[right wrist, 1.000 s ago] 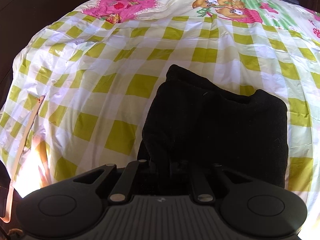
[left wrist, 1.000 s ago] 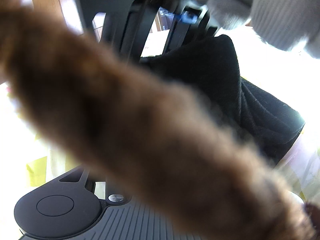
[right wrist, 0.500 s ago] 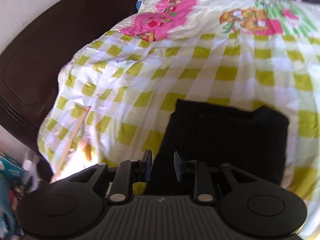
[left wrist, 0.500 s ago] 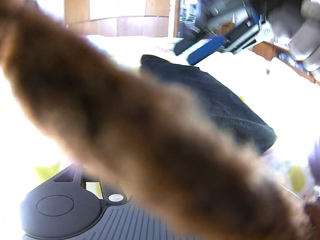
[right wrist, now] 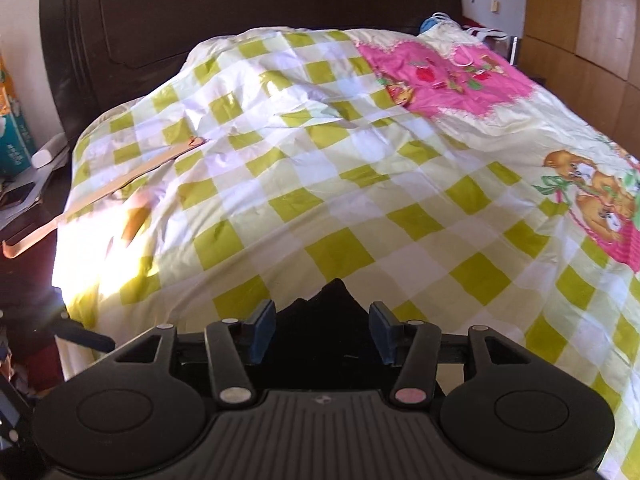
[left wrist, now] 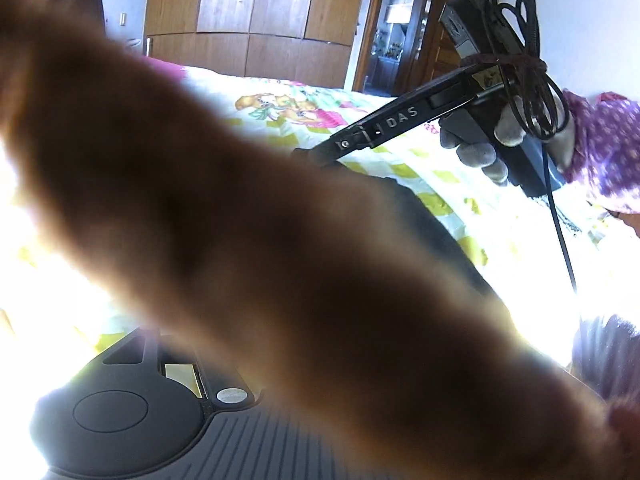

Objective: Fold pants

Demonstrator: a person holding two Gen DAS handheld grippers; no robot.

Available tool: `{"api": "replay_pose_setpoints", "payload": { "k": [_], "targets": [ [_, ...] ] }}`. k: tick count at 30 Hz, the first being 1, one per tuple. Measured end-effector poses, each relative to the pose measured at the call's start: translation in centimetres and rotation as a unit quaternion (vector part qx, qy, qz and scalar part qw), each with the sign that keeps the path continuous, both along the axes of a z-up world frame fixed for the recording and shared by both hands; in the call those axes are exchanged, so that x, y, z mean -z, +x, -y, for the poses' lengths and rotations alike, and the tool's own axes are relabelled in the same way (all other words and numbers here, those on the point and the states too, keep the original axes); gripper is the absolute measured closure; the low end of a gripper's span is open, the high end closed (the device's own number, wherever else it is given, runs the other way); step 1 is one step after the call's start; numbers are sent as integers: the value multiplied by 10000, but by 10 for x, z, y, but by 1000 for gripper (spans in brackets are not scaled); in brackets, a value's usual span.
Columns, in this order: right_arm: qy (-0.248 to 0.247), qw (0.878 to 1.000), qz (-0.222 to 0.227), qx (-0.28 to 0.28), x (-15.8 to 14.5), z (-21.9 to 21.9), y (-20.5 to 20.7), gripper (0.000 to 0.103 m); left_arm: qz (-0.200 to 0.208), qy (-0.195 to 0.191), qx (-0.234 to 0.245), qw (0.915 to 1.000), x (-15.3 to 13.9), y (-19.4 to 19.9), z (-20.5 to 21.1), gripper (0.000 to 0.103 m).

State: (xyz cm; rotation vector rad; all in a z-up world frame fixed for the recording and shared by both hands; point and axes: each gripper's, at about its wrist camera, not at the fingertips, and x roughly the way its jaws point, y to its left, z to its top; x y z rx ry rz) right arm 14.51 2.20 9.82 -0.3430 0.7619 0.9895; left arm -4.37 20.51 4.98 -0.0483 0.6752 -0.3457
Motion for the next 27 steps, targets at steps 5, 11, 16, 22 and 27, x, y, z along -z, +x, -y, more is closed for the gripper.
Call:
{"api": "replay_pose_setpoints", "payload": {
  "k": [5, 11, 16, 22, 27],
  "targets": [
    [189, 9977, -604, -249, 23, -4, 26, 32, 137, -382, 5, 9992, -17, 1, -7, 31],
    [199, 9947, -1002, -145, 24, -2, 24, 76, -228, -581, 186, 9979, 15, 38, 26, 33],
    [471, 9958, -752, 205, -8, 13, 17, 81, -242, -222, 212, 9992, 14, 48, 33, 77],
    [722, 9917, -811, 689, 1, -8, 32, 81, 10, -100, 112, 9999, -1, 50, 18, 86],
    [738, 9843, -1105, 1163, 48, -41, 47, 81, -209, -455, -357, 9981, 31, 59, -11, 84]
  ]
}}
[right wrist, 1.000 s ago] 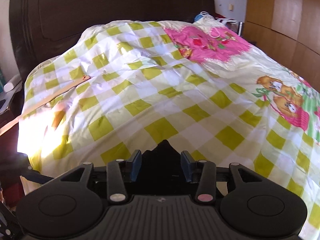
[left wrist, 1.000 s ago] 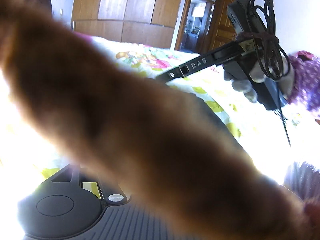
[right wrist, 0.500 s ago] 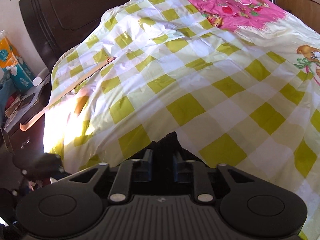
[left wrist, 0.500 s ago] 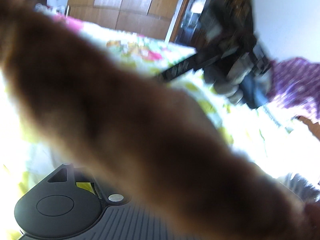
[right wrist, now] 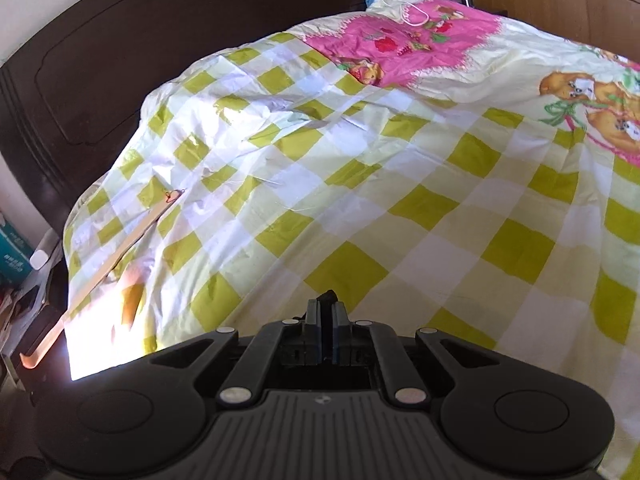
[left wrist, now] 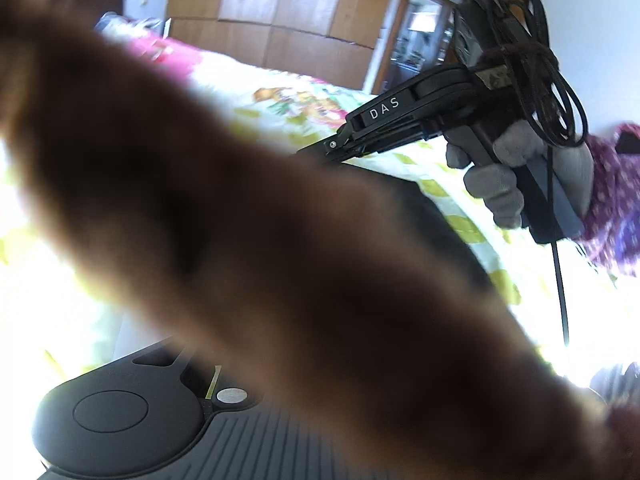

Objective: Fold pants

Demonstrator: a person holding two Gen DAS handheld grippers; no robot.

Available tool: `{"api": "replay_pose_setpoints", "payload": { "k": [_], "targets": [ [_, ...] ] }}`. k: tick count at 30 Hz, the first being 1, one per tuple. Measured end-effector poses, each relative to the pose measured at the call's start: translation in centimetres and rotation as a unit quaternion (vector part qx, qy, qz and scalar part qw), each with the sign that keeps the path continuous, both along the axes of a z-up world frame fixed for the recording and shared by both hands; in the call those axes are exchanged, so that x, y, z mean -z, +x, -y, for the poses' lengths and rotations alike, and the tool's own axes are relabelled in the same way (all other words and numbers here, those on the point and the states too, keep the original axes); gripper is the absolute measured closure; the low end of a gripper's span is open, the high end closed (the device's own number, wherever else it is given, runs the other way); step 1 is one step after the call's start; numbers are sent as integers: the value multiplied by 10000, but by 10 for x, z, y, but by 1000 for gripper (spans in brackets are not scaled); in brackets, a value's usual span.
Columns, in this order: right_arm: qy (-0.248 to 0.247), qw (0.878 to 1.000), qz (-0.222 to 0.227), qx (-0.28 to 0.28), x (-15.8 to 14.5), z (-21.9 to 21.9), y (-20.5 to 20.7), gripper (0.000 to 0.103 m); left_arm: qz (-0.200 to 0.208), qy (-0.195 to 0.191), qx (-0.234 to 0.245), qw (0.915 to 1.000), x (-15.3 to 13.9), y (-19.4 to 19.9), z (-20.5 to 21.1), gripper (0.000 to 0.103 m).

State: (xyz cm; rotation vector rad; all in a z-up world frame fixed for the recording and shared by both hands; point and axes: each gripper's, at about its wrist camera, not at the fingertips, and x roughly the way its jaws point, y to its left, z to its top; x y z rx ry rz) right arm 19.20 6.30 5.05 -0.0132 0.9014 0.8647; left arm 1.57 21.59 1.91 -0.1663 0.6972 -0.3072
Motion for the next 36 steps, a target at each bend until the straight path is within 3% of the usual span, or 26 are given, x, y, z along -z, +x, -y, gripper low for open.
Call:
{"api": "replay_pose_setpoints", "payload": {
  "k": [4, 8, 11, 13, 15, 19, 21, 24, 27, 30, 33, 34, 36],
  "targets": [
    [-79, 9995, -128, 276, 40, -7, 3, 82, 7, -152, -39, 9999, 20, 2, -15, 80],
    [-64, 9993, 72, 374, 49, -6, 1, 81, 128, -136, -35, 9998, 28, 1, -21, 76],
    [-173, 9982, 318, 486, 49, -8, -4, 80, 56, -357, -275, 9990, 32, 3, -27, 62],
    [-168, 9975, 412, 558, 38, -7, -6, 79, 55, -256, -346, 9991, 25, 3, -26, 58],
    [155, 9959, 594, 659, 16, 2, -10, 79, 98, -132, -341, 9993, 13, 0, -22, 58],
    [589, 9900, 1043, 751, -34, 32, -22, 76, 328, 472, -489, 9971, -16, -8, -14, 59],
    [579, 9887, 1101, 833, -49, 55, -31, 73, 504, 749, -536, 9945, -29, -12, -11, 61],
    [525, 9896, 854, 1036, -48, 98, -53, 71, 796, 690, -384, 9937, -50, -15, -8, 61],
    [478, 9910, 339, 1200, -21, 127, -67, 69, 975, 602, 41, 9934, -55, -9, 10, 60],
    [411, 9810, -202, 1888, 12, 143, -51, 69, 735, 599, 449, 9945, -35, 13, 30, 60],
    [547, 9687, -341, 2398, 33, 156, -24, 73, 309, 879, 591, 9939, -9, 31, 39, 60],
    [554, 9658, -369, 2506, 36, 158, -17, 80, 207, 913, 596, 9938, -3, 34, 39, 60],
    [578, 9602, -383, 2706, 36, 161, -7, 81, 193, 926, 618, 9936, 0, 31, 36, 60]
  ]
}}
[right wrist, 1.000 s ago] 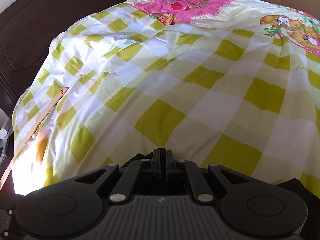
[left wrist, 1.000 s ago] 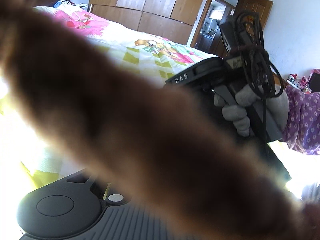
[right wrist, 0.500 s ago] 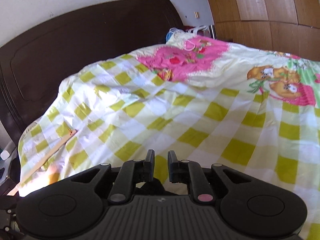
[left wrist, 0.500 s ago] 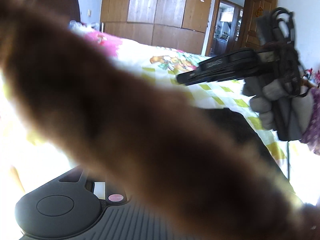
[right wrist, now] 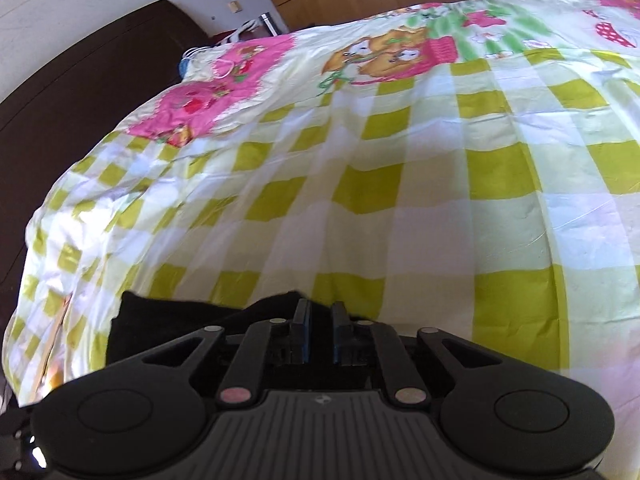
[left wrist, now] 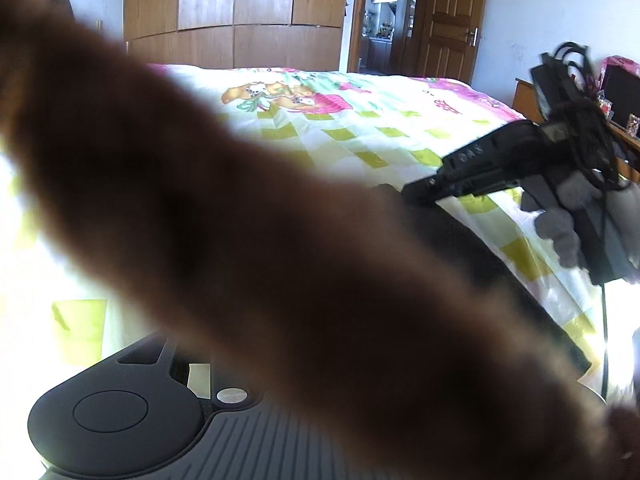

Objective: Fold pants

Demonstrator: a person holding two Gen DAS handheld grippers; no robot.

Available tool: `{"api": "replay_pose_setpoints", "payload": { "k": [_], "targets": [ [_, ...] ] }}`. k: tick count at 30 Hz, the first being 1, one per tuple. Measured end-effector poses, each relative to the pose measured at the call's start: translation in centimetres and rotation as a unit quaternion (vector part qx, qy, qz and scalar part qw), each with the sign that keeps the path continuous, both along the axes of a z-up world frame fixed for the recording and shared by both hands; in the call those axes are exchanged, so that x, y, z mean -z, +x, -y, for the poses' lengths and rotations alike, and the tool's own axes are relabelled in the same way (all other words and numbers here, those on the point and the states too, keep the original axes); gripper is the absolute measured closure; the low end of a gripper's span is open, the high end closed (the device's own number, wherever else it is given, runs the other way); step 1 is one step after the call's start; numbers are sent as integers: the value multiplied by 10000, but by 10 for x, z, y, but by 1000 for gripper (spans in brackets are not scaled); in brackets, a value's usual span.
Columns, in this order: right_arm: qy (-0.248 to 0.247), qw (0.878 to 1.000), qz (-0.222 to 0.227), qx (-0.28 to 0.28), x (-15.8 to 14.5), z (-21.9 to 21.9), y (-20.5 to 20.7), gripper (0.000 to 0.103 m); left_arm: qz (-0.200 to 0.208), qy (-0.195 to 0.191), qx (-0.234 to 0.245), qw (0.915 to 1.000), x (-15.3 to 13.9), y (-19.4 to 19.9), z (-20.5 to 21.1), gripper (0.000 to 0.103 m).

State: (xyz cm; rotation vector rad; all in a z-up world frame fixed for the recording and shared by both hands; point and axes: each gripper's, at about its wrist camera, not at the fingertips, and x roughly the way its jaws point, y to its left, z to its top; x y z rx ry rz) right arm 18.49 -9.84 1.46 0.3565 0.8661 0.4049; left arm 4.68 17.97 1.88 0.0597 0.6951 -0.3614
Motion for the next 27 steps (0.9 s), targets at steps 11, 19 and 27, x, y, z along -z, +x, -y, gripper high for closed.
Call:
{"api": "replay_pose_setpoints", "payload": {
  "k": [11, 19, 27],
  "targets": [
    [1078, 9895, -786, -548, -6, 27, -94, 52, 78, -152, -277, 9995, -28, -7, -18, 48],
    [570, 9929, -714, -765, 13, 11, -93, 26, -468, -213, -280, 9983, 8, 12, -23, 31],
    [1090, 9894, -790, -546, 12, 16, -77, 59, -774, -815, -400, 9929, 13, 24, -16, 31]
  ]
}}
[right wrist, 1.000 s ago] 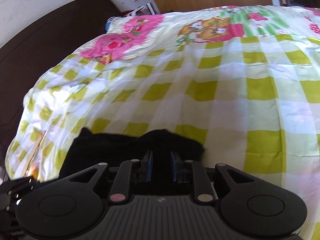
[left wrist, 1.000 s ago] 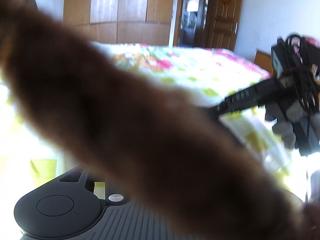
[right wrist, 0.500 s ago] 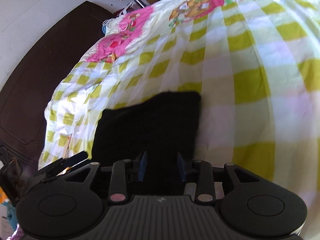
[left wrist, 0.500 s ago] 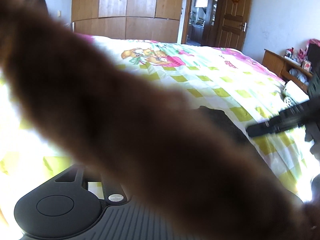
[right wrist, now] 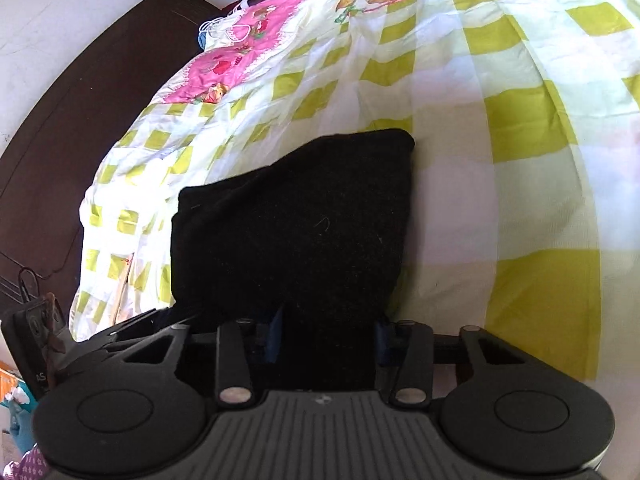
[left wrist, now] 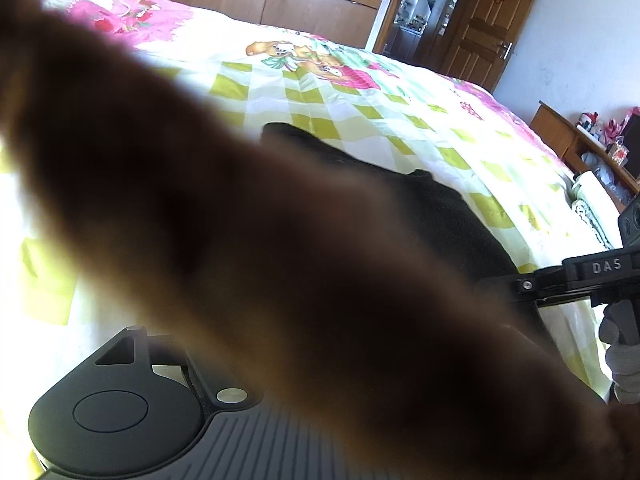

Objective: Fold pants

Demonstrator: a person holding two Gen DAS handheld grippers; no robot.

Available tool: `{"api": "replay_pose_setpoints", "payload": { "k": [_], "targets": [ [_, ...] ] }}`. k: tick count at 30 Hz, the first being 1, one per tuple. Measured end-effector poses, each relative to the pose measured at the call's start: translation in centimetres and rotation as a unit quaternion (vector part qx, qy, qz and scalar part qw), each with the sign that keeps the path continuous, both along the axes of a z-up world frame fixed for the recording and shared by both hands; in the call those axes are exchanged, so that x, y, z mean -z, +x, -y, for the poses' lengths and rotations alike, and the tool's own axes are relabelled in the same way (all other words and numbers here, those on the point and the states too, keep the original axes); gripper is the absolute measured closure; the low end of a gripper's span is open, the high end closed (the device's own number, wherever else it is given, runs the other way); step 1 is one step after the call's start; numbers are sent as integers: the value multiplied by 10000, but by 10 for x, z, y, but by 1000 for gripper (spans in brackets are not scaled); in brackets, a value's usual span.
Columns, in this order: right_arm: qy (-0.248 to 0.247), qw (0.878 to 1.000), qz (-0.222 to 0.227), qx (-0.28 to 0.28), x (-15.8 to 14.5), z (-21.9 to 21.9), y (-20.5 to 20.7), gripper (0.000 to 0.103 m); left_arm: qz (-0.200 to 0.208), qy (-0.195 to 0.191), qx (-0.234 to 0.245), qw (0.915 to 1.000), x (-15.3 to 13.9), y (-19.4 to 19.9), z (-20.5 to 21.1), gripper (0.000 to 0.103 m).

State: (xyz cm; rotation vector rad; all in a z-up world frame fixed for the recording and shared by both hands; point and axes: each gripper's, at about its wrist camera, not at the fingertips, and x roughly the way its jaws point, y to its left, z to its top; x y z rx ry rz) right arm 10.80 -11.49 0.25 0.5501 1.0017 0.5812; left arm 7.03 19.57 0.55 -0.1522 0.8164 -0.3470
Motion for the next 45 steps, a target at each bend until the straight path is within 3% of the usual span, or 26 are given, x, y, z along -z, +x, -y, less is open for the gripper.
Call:
{"api": "replay_pose_setpoints", "payload": {
  "k": [1, 5, 8, 12, 17, 22, 28, 32, 35, 37, 45],
  "targets": [
    [-17, 10000, 35, 29, -4, 6, 4, 61, -7, -71, 7, 10000, -3, 2, 3, 31],
    [-911, 9944, 440, 319, -19, 20, 31, 61, 333, 72, 431, 9985, -13, 26, 41, 32],
    [-1043, 9927, 336, 504, -18, 36, 57, 60, 522, 481, 615, 9956, -11, 53, 80, 32],
    [-1208, 9900, 425, 584, -16, 46, 58, 55, 484, 474, 511, 9964, -8, 74, 96, 32],
    [-1543, 9831, 685, 713, -26, 41, 41, 52, 563, 761, 438, 9945, -9, 65, 104, 31],
    [-2129, 9674, 1132, 770, -49, 36, 16, 52, 560, 950, 310, 9934, -20, 59, 107, 30],
    [-2161, 9620, 1563, 587, -67, 22, -20, 52, 851, 1401, 201, 9863, -40, 40, 116, 31],
    [-2503, 9593, 1264, 342, -47, 0, -24, 52, 812, 1644, 228, 9828, -44, 29, 121, 30],
    [-2669, 9540, 1319, 347, -43, -5, -34, 52, 604, 1755, 170, 9825, -36, 24, 123, 30],
    [-2545, 9575, 1297, 397, -50, -1, -41, 52, 587, 1707, 77, 9835, -34, 16, 121, 30],
    [-2713, 9469, 1597, 651, -72, 6, -62, 52, 890, 1280, -87, 9877, -54, -21, 124, 26]
  ]
}}
